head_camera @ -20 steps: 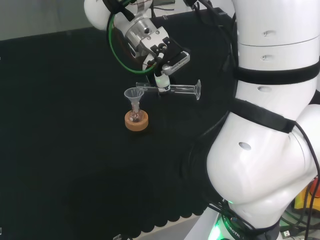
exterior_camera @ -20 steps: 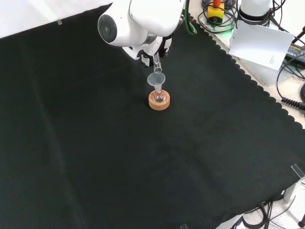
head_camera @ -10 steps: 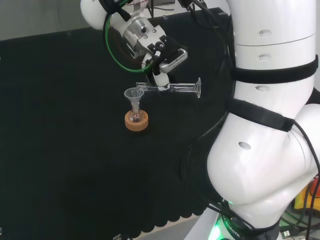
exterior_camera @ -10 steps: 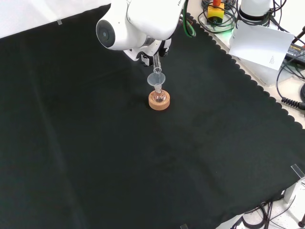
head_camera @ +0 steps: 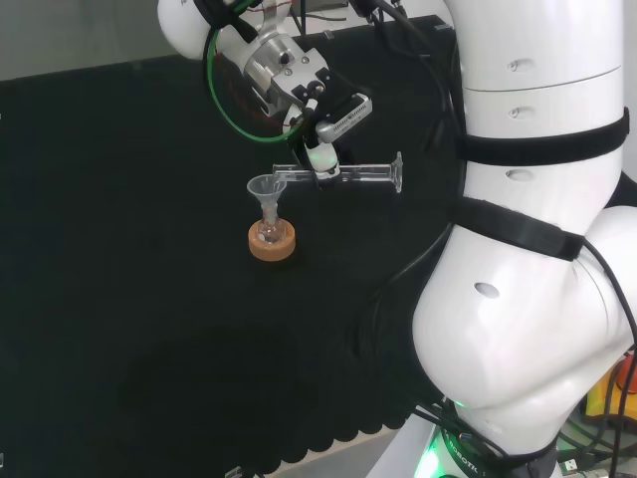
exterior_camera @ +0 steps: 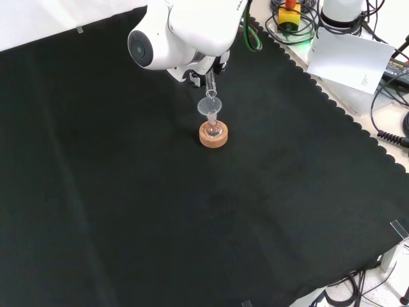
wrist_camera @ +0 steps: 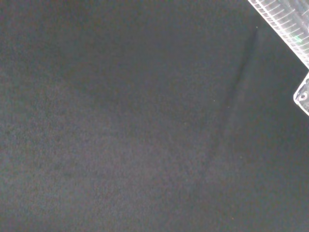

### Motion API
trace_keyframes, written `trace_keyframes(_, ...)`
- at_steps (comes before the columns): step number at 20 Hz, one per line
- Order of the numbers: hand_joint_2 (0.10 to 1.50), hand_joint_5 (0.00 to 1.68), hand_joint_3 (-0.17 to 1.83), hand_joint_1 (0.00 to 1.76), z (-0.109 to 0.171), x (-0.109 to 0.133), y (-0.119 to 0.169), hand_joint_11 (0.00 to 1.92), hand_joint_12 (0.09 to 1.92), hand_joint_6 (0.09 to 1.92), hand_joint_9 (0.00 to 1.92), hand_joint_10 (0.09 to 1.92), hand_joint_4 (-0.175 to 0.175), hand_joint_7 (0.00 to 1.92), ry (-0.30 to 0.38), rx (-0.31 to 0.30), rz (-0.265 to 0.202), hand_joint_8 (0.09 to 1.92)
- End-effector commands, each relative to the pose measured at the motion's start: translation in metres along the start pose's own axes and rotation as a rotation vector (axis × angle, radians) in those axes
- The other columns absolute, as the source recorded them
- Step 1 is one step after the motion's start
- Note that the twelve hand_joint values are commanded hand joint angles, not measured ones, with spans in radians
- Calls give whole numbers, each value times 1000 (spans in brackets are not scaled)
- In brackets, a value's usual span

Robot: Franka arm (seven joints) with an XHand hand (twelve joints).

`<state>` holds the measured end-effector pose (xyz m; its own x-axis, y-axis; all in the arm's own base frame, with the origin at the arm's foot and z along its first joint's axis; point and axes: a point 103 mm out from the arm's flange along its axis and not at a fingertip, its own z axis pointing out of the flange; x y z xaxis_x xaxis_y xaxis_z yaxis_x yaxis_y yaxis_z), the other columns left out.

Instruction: Pour the water from the graduated cylinder into the round-bottom flask.

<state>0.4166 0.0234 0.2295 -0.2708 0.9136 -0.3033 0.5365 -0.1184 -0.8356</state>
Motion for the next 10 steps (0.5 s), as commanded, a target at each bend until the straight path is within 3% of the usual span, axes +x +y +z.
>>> trace_keyframes(1,1217,855,-2,1331,0,-1,-1,967,886,842,1103,510,-74,774,-8,5,9,1353)
trace_keyframes(10,1217,853,-1,1331,0,-3,-1,968,884,847,1102,515,-74,774,-14,15,15,1354)
